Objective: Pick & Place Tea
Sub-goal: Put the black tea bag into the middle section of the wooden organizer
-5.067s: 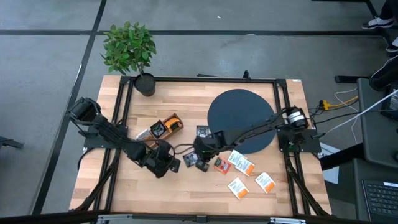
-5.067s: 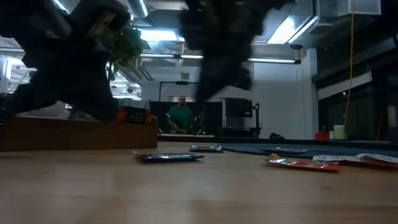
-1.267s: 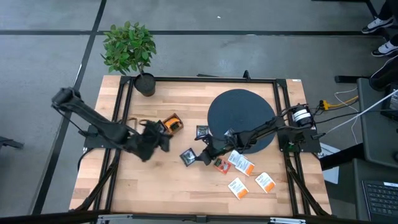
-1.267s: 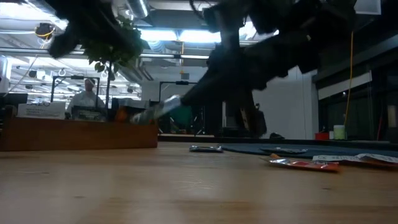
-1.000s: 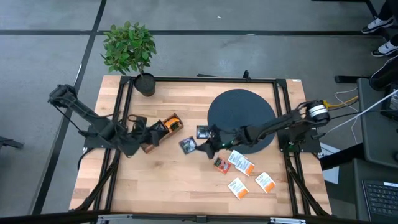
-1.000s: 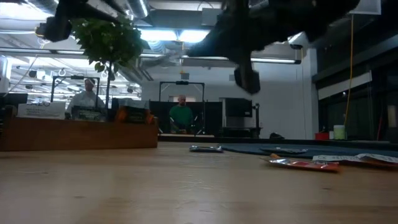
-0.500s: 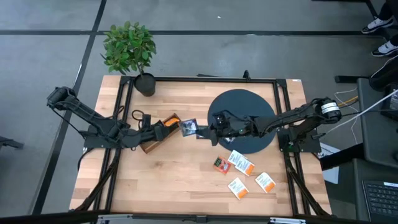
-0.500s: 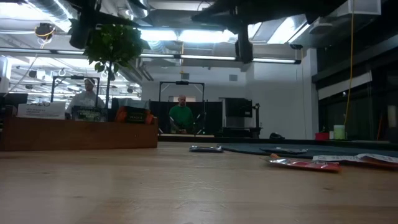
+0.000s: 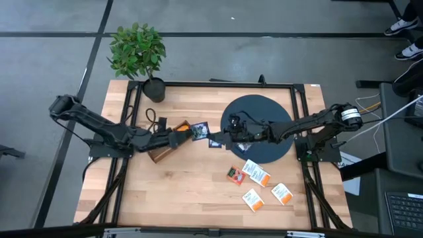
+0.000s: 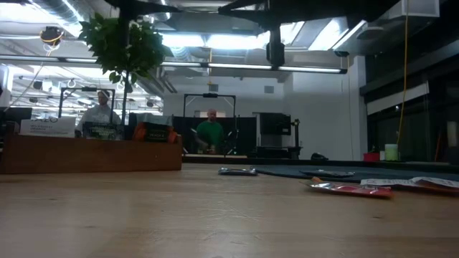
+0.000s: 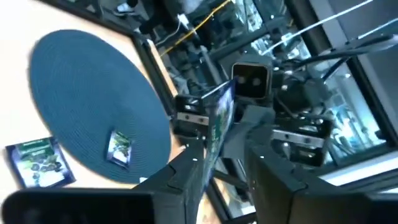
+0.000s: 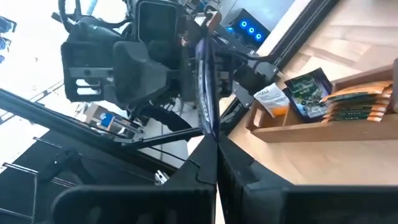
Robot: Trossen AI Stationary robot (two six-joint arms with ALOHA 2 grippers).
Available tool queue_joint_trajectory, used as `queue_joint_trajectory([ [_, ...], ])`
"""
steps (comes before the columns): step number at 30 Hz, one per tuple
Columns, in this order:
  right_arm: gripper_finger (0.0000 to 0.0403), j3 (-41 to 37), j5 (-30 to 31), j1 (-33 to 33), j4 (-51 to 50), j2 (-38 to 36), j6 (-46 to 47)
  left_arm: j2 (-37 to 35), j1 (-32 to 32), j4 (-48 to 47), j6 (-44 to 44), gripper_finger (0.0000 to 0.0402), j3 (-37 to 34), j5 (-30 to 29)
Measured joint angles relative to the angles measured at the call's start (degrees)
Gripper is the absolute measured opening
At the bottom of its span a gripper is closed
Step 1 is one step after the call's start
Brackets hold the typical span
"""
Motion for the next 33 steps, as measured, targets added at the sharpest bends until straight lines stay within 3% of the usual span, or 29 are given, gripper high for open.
queue_joint_trajectory([
  [5, 0.0002, 0.0, -0.3, -0.1, 2.0, 0.0, 0.0, 2.6, 2.5, 0.6, -1.3, 0.0095, 0.0, 4.0],
  [24, 0.0003, 0.0, -0.1, -0.1, 0.3, 0.0, -1.3, 0.7, 2.2, 3.7, 6.0, 0.0004, 0.0, 5.7],
  [33, 0.0054, 0.0, -0.4, -0.1, -0.5, 0.0, -3.1, 0.7, 2.2, 3.2, 7.1, 0.0003, 0.0, 7.5],
])
